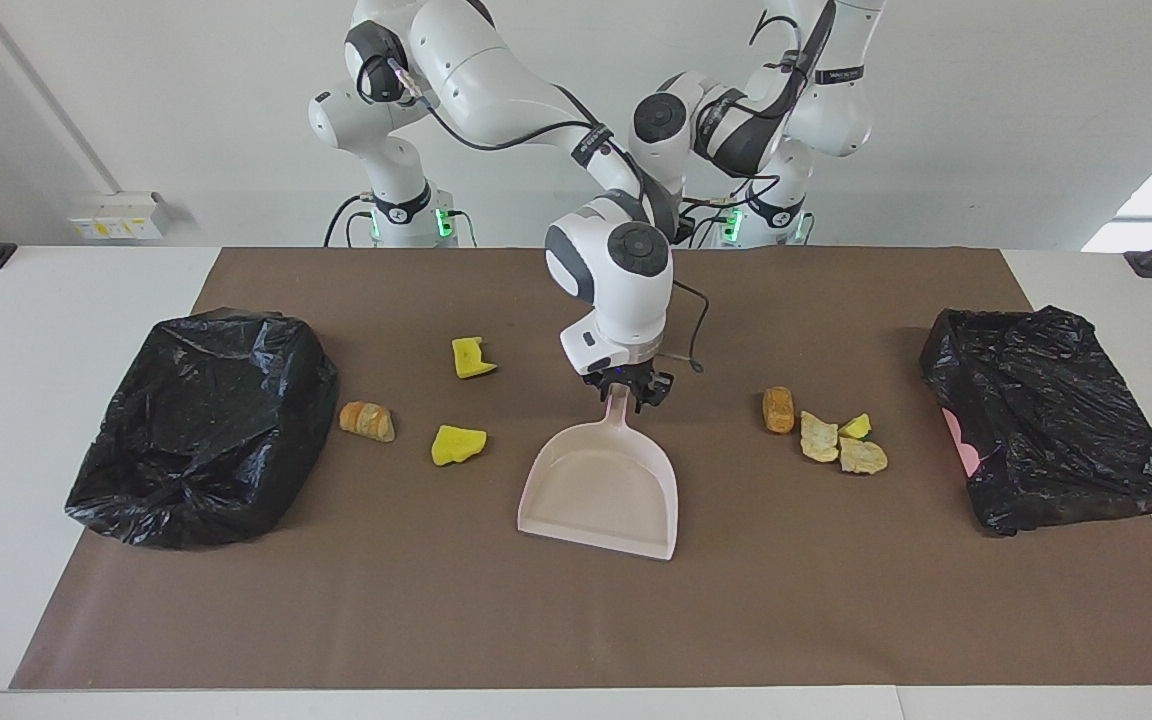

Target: Sweep and dump trash in bin

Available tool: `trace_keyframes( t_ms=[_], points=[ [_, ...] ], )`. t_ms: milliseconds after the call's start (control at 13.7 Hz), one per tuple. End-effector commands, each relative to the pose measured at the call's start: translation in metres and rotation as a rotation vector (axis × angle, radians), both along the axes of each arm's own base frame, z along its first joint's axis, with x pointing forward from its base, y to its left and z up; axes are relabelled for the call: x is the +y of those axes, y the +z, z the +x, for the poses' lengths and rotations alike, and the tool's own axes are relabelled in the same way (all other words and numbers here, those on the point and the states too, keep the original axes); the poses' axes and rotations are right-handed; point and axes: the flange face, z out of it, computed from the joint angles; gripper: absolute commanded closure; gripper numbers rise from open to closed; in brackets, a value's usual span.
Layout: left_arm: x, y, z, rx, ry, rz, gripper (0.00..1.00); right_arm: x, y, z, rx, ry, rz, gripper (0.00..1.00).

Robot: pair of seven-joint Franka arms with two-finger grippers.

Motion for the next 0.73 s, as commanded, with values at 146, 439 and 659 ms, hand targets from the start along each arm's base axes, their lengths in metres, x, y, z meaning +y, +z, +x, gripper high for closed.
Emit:
trace_keyframes(
  t_ms=[146, 439, 659],
  points=[
    [0.08, 0.06, 0.011, 0.054, 0.021, -0.042, 1.0, -0.006, 0.03, -0.001, -0.039, -0.001, 0.01, 1.0],
    [0.165, 0.095, 0.076, 0.01, 0.179, -0.063, 1.0, -0.052, 0.103, 0.012, -0.083, 0.075, 0.065, 1.0],
    [0.234, 0.102, 0.139, -0.052, 0.213, -0.031, 1.0, -0.079, 0.136, 0.013, -0.07, 0.265, 0.119, 1.0]
  ],
)
